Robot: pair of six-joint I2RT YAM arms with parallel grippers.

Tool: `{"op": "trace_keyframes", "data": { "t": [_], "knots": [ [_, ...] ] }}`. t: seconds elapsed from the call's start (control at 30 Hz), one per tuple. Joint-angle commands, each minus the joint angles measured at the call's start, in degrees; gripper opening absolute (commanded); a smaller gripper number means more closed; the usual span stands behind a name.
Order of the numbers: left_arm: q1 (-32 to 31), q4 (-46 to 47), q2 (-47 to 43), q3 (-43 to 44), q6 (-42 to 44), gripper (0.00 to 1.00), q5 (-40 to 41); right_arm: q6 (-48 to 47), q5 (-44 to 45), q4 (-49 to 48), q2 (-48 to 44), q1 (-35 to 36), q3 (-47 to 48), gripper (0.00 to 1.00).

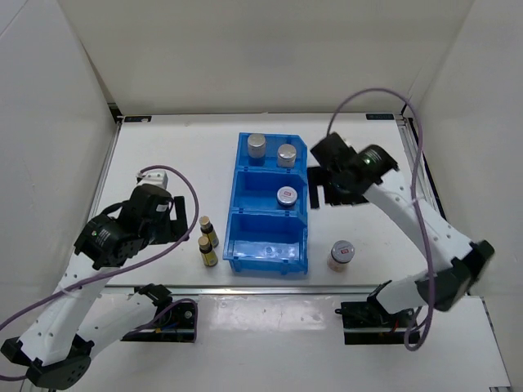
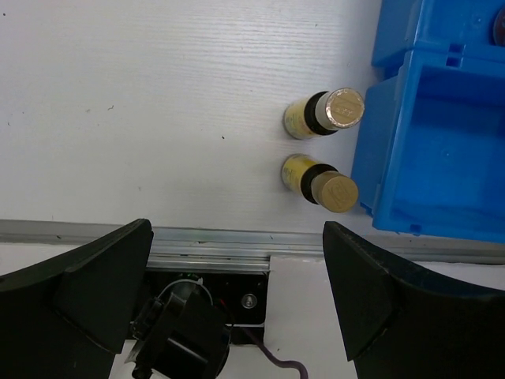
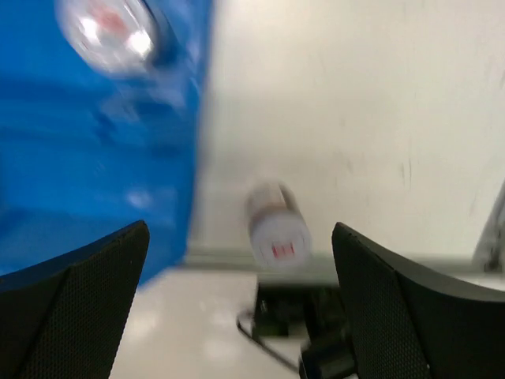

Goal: Organize the condiment bottles

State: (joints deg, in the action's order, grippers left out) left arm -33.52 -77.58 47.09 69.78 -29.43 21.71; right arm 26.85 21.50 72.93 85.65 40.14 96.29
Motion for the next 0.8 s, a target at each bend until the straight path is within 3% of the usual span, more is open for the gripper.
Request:
{"op": "trace_keyframes", "data": {
  "t": [0.0, 0.13, 0.23, 0.53, 0.77],
  "knots": [
    [-0.3, -2.5, 1.1, -0.8, 0.8, 1.00, -1.8, 7.5, -3.6, 4.9, -5.0, 0.1, -11.2, 1.00],
    [-0.3, -2.5, 1.7, -1.3, 0.8, 1.00, -2.3, 11.6, -7.2, 5.5, -11.5, 0.1, -23.1, 1.00],
    [-0.3, -2.5, 1.7, -1.8, 0.8, 1.00, -2.3, 13.1, -9.5, 5.5, -12.6, 0.1, -26.1, 1.00],
    [-0.3, -2.5, 0.1, -2.5, 0.8, 1.00, -2.8, 15.2, -11.3, -0.7, -8.4, 0.1, -37.5, 1.00],
    [-0.8, -2.5, -0.9, -2.5, 0.8, 1.00, -2.3, 14.9, -11.3, -5.2, -5.5, -0.4, -39.9, 1.00]
  ]
}}
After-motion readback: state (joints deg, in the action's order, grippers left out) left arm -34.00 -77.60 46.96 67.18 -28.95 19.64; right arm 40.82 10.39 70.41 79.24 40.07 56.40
